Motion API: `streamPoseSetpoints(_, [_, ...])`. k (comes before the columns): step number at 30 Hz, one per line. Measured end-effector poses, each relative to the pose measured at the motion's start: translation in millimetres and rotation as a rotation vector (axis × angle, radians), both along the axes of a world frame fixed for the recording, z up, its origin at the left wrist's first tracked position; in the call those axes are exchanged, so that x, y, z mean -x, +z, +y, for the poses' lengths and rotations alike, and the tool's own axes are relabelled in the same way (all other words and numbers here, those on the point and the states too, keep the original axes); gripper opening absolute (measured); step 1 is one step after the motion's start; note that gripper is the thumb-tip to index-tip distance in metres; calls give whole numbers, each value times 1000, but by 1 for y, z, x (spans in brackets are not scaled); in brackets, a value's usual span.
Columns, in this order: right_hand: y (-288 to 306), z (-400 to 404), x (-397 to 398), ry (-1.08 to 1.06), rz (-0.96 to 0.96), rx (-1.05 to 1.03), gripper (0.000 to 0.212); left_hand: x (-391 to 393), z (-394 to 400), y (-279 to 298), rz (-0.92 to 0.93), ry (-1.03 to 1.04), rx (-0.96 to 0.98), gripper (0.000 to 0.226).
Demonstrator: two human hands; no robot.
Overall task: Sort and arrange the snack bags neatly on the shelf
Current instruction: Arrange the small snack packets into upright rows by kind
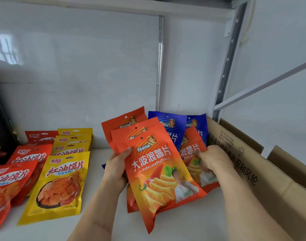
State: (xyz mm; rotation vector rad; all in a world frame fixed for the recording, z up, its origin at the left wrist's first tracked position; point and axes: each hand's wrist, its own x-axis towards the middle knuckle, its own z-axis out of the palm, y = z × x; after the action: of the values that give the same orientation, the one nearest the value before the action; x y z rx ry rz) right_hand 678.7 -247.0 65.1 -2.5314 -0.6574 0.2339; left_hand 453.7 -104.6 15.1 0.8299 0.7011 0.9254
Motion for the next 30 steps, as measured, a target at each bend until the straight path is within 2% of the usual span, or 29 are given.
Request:
streamPoseSetpoints(2, [2,-1,0,46,52,14,15,-1,0,-1,0,6,2,33])
streamPoseSetpoints(5, [7,-6,1,139,0,17,28,-1,0,-2,-6,1,2,36])
streamPoseSetpoints(7, [23,-14,3,132,-34,-99,25,-2,-1,-3,-4,1,-8,35])
streamPoseSetpoints(11, [60,-28,-4,181,-189,17,51,-3,-1,-3,4,14,-15,32])
streamPoseSetpoints(14, [89,-47,2,159,-201,-192,15,-5,0,-4,2,23,-19,32])
streamPoseSetpoints(15, [97,-53,4,156,-227,-256,11,-5,0,-4,0,27,-20,32])
streamPoseSetpoints(18, [114,-70,5,213,-239,-419,14,-7,1,-6,6,44,-21,31])
streamPoseSetpoints(20, [116,-73,17,262,-27,-665,6,-8,2,-8,15,53,-19,36])
streamPoseSetpoints(21, [113,-70,24,282,95,-731,11,-9,3,-9,20,58,-16,37])
streamPoseSetpoints(22, [106,-65,32,319,185,-737,16,-9,4,-10,22,63,-16,36])
streamPoseSetpoints(26, [51,-36,57,468,321,-471,20,-10,5,-12,24,71,-34,30])
streamPoseSetpoints(30, [5,-19,63,480,264,-307,19,-8,5,-13,-19,53,-10,38])
